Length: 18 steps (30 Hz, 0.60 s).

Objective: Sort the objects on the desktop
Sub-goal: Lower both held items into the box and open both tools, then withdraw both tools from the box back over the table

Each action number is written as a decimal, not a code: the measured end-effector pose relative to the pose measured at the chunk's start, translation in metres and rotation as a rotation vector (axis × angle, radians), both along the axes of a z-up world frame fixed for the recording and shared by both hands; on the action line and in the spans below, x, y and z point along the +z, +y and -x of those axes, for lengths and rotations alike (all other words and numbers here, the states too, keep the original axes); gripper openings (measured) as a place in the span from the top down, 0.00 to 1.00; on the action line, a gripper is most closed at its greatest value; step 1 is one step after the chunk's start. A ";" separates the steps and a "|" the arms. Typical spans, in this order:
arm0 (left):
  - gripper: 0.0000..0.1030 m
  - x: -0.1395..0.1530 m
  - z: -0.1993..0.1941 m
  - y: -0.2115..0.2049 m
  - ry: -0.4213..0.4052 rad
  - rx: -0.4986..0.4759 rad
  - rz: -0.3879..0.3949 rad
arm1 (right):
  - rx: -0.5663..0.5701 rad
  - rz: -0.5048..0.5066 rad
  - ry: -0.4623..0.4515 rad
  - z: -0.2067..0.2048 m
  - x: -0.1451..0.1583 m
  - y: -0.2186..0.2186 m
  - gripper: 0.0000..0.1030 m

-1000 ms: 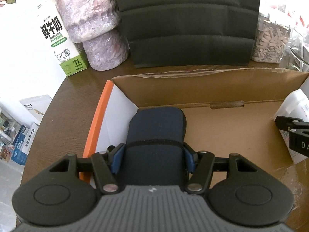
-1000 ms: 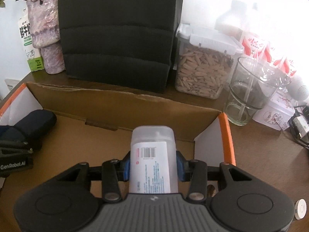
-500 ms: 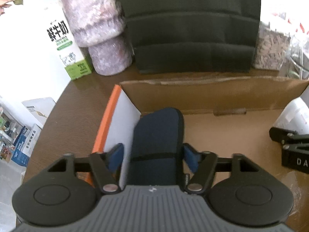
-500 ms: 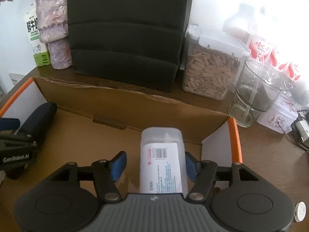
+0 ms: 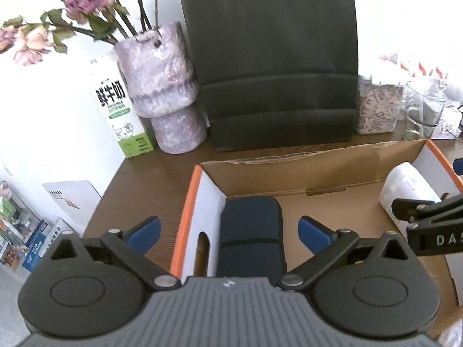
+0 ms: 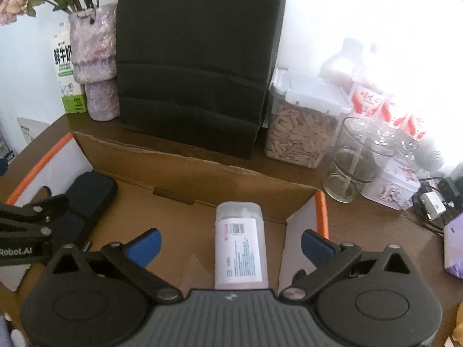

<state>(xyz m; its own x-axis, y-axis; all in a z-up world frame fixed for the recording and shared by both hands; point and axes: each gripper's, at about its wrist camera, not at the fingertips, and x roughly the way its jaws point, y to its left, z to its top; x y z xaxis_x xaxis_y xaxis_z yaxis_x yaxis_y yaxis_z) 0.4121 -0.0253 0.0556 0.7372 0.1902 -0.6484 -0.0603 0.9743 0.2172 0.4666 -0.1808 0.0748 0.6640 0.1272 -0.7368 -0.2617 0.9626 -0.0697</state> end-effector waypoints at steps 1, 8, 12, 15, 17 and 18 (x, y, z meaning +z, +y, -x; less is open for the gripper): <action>0.00 0.004 0.006 0.000 -0.011 -0.002 0.002 | -0.002 -0.007 -0.003 0.005 0.005 -0.001 0.00; 0.00 0.034 0.049 0.009 -0.099 -0.001 0.054 | -0.002 -0.023 -0.061 0.048 0.039 -0.008 0.00; 0.00 0.048 0.082 0.015 -0.155 -0.012 0.078 | 0.013 -0.020 -0.128 0.085 0.059 -0.014 0.00; 0.00 0.056 0.110 0.020 -0.195 -0.037 0.099 | 0.028 -0.043 -0.179 0.117 0.070 -0.021 0.00; 0.00 0.058 0.131 0.022 -0.224 -0.050 0.103 | 0.045 -0.061 -0.207 0.140 0.075 -0.026 0.00; 0.00 0.058 0.143 0.023 -0.239 -0.055 0.101 | 0.055 -0.070 -0.220 0.152 0.076 -0.029 0.00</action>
<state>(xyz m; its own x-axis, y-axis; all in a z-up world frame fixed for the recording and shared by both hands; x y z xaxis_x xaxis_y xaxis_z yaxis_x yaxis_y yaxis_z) 0.2693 -0.0019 0.1132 0.8792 0.0888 -0.4681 -0.0447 0.9935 0.1044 0.3149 -0.2102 0.1510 0.7985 0.2131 -0.5630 -0.2997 0.9518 -0.0648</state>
